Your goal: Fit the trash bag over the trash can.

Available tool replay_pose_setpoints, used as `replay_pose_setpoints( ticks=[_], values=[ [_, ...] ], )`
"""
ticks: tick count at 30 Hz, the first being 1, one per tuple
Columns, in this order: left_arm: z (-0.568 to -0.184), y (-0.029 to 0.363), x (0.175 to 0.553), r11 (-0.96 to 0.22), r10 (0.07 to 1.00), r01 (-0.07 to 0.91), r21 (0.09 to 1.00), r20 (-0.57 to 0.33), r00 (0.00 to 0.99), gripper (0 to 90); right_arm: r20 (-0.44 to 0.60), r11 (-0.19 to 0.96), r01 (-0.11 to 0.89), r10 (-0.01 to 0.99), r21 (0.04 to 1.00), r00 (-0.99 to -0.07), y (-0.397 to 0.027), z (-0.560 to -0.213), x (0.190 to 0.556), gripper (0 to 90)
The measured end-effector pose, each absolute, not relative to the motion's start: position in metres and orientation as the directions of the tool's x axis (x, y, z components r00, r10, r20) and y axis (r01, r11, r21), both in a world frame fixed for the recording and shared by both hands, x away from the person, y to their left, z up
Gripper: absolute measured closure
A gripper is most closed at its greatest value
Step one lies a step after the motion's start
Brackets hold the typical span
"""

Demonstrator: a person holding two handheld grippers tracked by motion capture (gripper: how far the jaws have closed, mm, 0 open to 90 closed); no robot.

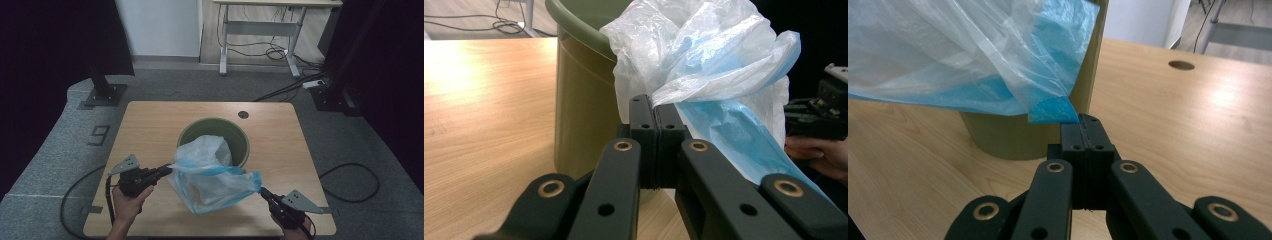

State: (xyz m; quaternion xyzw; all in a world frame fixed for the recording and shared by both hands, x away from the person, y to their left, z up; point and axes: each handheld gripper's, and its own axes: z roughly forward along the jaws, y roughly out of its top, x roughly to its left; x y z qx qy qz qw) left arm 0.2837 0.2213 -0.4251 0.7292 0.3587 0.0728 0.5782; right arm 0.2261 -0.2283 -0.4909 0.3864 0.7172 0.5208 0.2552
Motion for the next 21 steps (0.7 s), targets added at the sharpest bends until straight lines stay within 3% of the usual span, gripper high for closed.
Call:
replay_pose_setpoints(
  ticks=[2, 4, 7, 8, 15, 21],
  values=[
    [-0.425, 0.221, 0.283, -0.077, 0.614, 0.436, 0.897, -0.302, 0.729, 88.9, 0.047, 0.167, 0.309, 0.813, 0.936, -0.580, -0.229, -0.495, 0.227, 87.5],
    [-0.425, 0.222, 0.283, -0.076, 0.614, 0.436, 0.897, -0.303, 0.729, 88.9, 0.100, 0.149, 0.329, 0.769, 0.933, -0.632, -0.232, -0.499, 0.228, 75.9],
    [-0.425, 0.222, 0.281, -0.075, 0.611, 0.428, 0.901, -0.298, 0.733, 88.8, 0.115, 0.082, 0.271, 0.762, 0.959, -0.637, -0.240, -0.491, 0.218, 56.9],
    [-0.425, 0.222, 0.281, -0.075, 0.611, 0.428, 0.901, -0.298, 0.733, 88.9, 0.119, 0.062, 0.258, 0.766, 0.964, -0.632, -0.244, -0.486, 0.216, 54.4],
    [-0.422, 0.222, 0.278, -0.079, 0.607, 0.415, 0.906, -0.287, 0.741, 88.7, 0.108, 0.014, 0.200, 0.801, 0.980, -0.589, -0.266, -0.457, 0.211, 52.5],
    [-0.421, 0.221, 0.278, -0.088, 0.604, 0.415, 0.906, -0.282, 0.745, 88.3, 0.095, 0.019, 0.177, 0.785, 0.984, -0.612, -0.258, -0.439, 0.227, 52.1]
  ],
)
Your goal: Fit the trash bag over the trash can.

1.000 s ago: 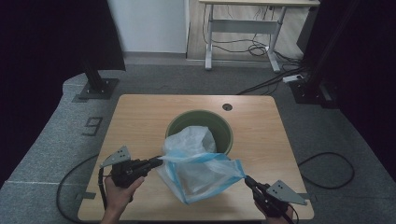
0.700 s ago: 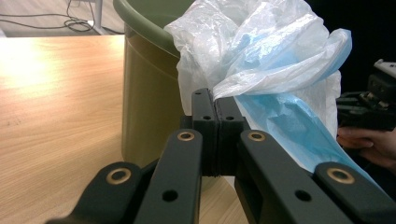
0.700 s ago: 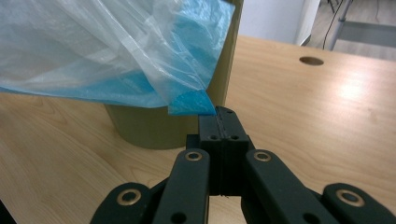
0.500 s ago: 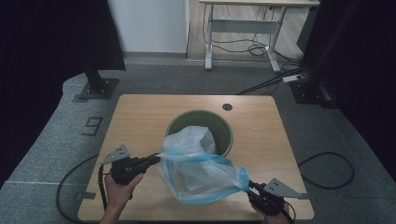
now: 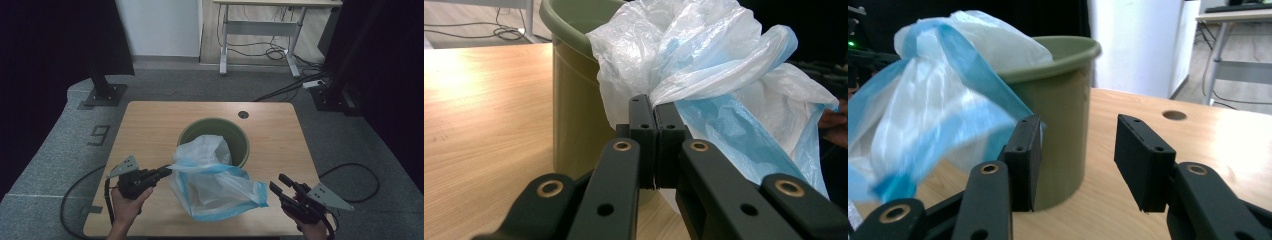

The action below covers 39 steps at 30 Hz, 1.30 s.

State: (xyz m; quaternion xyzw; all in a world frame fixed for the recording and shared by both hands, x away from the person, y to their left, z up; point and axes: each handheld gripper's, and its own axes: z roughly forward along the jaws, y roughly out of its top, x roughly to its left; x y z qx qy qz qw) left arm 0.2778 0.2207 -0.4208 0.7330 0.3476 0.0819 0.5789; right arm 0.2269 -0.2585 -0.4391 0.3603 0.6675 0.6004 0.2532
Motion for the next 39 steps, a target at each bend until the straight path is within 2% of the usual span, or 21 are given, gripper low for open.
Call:
replay_pose_setpoints(
  ticks=[6, 15, 23, 24, 27, 28, 29, 31, 35, 37, 39],
  values=[
    [-0.417, 0.220, 0.278, -0.096, 0.594, 0.410, 0.907, -0.278, 0.755, 87.6, 0.109, 0.017, 0.176, 0.725, 0.984, -0.680, -0.235, -0.429, 0.263, 52.9],
    [-0.416, 0.218, 0.278, -0.099, 0.586, 0.407, 0.908, -0.277, 0.761, 87.5, 0.082, 0.092, 0.179, 0.631, 0.980, -0.771, -0.209, -0.437, 0.264, 52.4],
    [-0.416, 0.219, 0.278, -0.091, 0.586, 0.408, 0.908, -0.283, 0.759, 87.6, 0.107, 0.118, 0.215, 0.587, 0.969, -0.802, -0.198, -0.450, 0.267, 51.9],
    [-0.416, 0.219, 0.278, -0.089, 0.585, 0.409, 0.908, -0.285, 0.759, 87.6, 0.109, 0.120, 0.219, 0.587, 0.968, -0.803, -0.197, -0.453, 0.267, 53.4],
    [-0.416, 0.221, 0.278, -0.088, 0.587, 0.408, 0.909, -0.284, 0.758, 87.6, 0.115, 0.117, 0.221, 0.573, 0.968, -0.811, -0.194, -0.457, 0.268, 68.3],
    [-0.415, 0.221, 0.278, -0.086, 0.587, 0.409, 0.909, -0.285, 0.758, 87.6, 0.111, 0.120, 0.218, 0.574, 0.968, -0.811, -0.192, -0.458, 0.268, 81.7],
    [-0.415, 0.221, 0.278, -0.086, 0.587, 0.409, 0.909, -0.285, 0.758, 87.6, 0.111, 0.120, 0.218, 0.574, 0.968, -0.811, -0.192, -0.458, 0.268, 81.7],
    [-0.415, 0.222, 0.277, -0.086, 0.587, 0.408, 0.909, -0.284, 0.758, 87.4, 0.103, 0.117, 0.205, 0.571, 0.972, -0.814, -0.191, -0.456, 0.267, 89.0],
    [-0.413, 0.223, 0.275, -0.087, 0.586, 0.397, 0.914, -0.276, 0.762, 85.6, 0.084, 0.113, 0.187, 0.596, 0.976, -0.799, -0.193, -0.451, 0.264, 89.1],
    [-0.410, 0.223, 0.273, -0.099, 0.578, 0.385, 0.917, -0.262, 0.773, 81.5, 0.070, 0.107, 0.172, 0.618, 0.979, -0.783, -0.196, -0.445, 0.262, 89.2],
    [-0.405, 0.222, 0.271, -0.113, 0.574, 0.368, 0.923, -0.242, 0.782, 66.0, 0.056, 0.100, 0.154, 0.634, 0.983, -0.771, -0.199, -0.439, 0.260, 89.1]
  ],
)
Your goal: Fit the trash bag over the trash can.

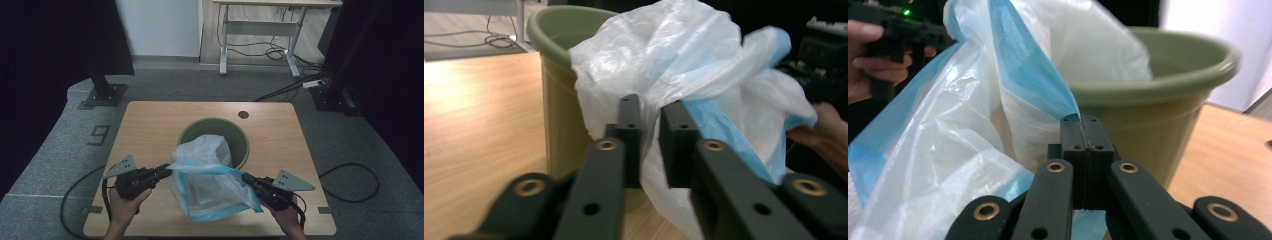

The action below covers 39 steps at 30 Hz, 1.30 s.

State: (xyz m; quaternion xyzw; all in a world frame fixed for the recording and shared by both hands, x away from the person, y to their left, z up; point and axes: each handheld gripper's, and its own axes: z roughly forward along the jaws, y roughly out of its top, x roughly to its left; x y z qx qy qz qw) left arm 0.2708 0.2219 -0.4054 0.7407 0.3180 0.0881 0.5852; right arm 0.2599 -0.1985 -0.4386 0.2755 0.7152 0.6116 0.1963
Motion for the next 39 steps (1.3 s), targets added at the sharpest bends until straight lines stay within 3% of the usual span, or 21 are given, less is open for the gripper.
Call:
replay_pose_setpoints(
  ticks=[1, 2, 3, 4, 5, 7, 13, 21, 24, 26, 30, 31, 32, 36, 39],
  values=[
    [-0.402, 0.221, 0.269, -0.124, 0.579, 0.360, 0.925, -0.228, 0.783, 66.0, 0.045, 0.101, 0.144, 0.644, 0.984, -0.763, -0.200, -0.435, 0.259, 89.2],
    [-0.399, 0.219, 0.267, -0.140, 0.591, 0.353, 0.925, -0.208, 0.779, 47.1, 0.034, 0.101, 0.134, 0.661, 0.986, -0.749, -0.203, -0.429, 0.258, 89.1],
    [-0.395, 0.217, 0.263, -0.156, 0.606, 0.343, 0.926, -0.184, 0.774, 38.7, 0.032, 0.097, 0.129, 0.666, 0.987, -0.745, -0.204, -0.426, 0.258, 89.2],
    [-0.391, 0.215, 0.260, -0.169, 0.616, 0.332, 0.928, -0.164, 0.771, 38.7, 0.032, 0.097, 0.129, 0.666, 0.987, -0.745, -0.204, -0.426, 0.258, 89.2],
    [-0.387, 0.213, 0.257, -0.177, 0.617, 0.320, 0.931, -0.148, 0.773, 29.8, 0.031, 0.089, 0.125, 0.679, 0.988, -0.733, -0.206, -0.420, 0.258, 89.2],
    [-0.379, 0.207, 0.251, -0.198, 0.611, 0.295, 0.935, -0.118, 0.782, 26.0, 0.031, 0.086, 0.125, 0.691, 0.988, -0.722, -0.207, -0.414, 0.259, 89.2],
    [-0.352, 0.179, 0.246, -0.307, 0.565, 0.234, 0.923, -0.021, 0.825, 27.0, 0.022, 0.086, 0.115, 0.699, 0.990, -0.715, -0.205, -0.404, 0.262, 89.1],
    [-0.337, 0.142, 0.263, -0.376, 0.521, 0.220, 0.900, 0.009, 0.854, 28.4, 0.022, 0.087, 0.113, 0.689, 0.990, -0.724, -0.199, -0.401, 0.263, 89.1],
    [-0.338, 0.128, 0.272, -0.399, 0.516, 0.228, 0.888, 0.012, 0.857, 30.9, 0.026, 0.084, 0.114, 0.687, 0.990, -0.726, -0.199, -0.401, 0.264, 89.1],
    [-0.339, 0.122, 0.276, -0.410, 0.523, 0.238, 0.880, 0.013, 0.852, 37.8, 0.025, 0.083, 0.112, 0.686, 0.990, -0.727, -0.199, -0.399, 0.264, 89.1],
    [-0.341, 0.116, 0.287, -0.402, 0.520, 0.259, 0.879, -0.014, 0.854, 61.7, 0.016, 0.087, 0.104, 0.688, 0.991, -0.726, -0.198, -0.395, 0.266, 89.1],
    [-0.341, 0.117, 0.290, -0.391, 0.517, 0.270, 0.880, -0.032, 0.855, 71.3, 0.008, 0.091, 0.098, 0.692, 0.991, -0.722, -0.198, -0.392, 0.266, 89.1],
    [-0.341, 0.118, 0.292, -0.382, 0.514, 0.280, 0.881, -0.049, 0.857, 71.3, 0.008, 0.091, 0.098, 0.692, 0.991, -0.722, -0.198, -0.392, 0.266, 89.1],
    [-0.340, 0.125, 0.297, -0.342, 0.523, 0.296, 0.892, -0.081, 0.848, 87.4, -0.017, 0.100, 0.076, 0.705, 0.992, -0.709, -0.197, -0.389, 0.268, 89.1],
    [-0.337, 0.131, 0.298, -0.306, 0.531, 0.290, 0.907, -0.090, 0.843, 89.1, -0.038, 0.108, 0.055, 0.709, 0.993, -0.704, -0.195, -0.387, 0.266, 89.1]
  ],
)
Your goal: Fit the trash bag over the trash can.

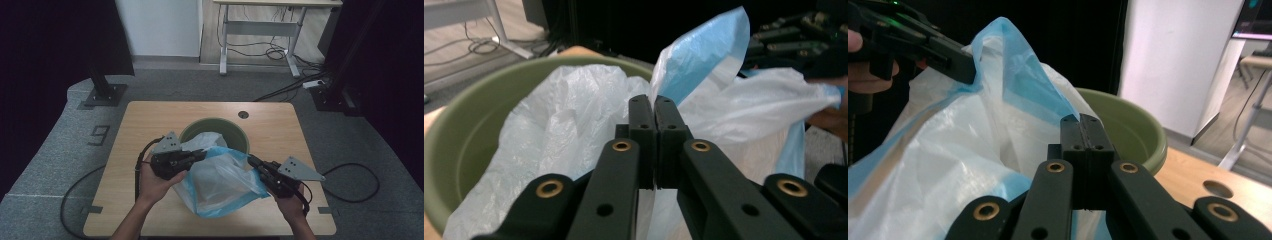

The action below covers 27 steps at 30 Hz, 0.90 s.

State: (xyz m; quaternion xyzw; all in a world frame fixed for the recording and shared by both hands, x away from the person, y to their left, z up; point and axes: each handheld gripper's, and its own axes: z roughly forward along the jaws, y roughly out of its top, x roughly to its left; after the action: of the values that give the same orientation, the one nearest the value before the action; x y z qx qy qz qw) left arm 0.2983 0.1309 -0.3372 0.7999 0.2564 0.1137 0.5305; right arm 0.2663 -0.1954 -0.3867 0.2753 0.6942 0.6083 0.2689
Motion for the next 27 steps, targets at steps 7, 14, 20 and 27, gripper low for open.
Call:
replay_pose_setpoints(
  ticks=[7, 14, 20, 27],
  values=[
    [-0.331, 0.142, 0.307, -0.254, 0.548, 0.302, 0.919, -0.121, 0.828, 89.6, -0.071, 0.133, 0.036, 0.715, 0.991, -0.695, -0.190, -0.382, 0.269, 89.0],
    [-0.331, 0.143, 0.314, -0.258, 0.553, 0.312, 0.914, -0.125, 0.824, 89.6, -0.053, 0.121, 0.047, 0.711, 0.992, -0.701, -0.187, -0.379, 0.277, 88.8],
    [-0.333, 0.144, 0.323, -0.265, 0.558, 0.333, 0.905, -0.137, 0.818, 89.6, -0.059, 0.135, 0.058, 0.723, 0.989, -0.689, -0.188, -0.378, 0.286, 89.0],
    [-0.336, 0.145, 0.348, -0.278, 0.602, 0.373, 0.885, -0.142, 0.786, 89.5, -0.067, 0.165, 0.083, 0.740, 0.983, -0.670, -0.179, -0.376, 0.321, 89.1]
  ],
)
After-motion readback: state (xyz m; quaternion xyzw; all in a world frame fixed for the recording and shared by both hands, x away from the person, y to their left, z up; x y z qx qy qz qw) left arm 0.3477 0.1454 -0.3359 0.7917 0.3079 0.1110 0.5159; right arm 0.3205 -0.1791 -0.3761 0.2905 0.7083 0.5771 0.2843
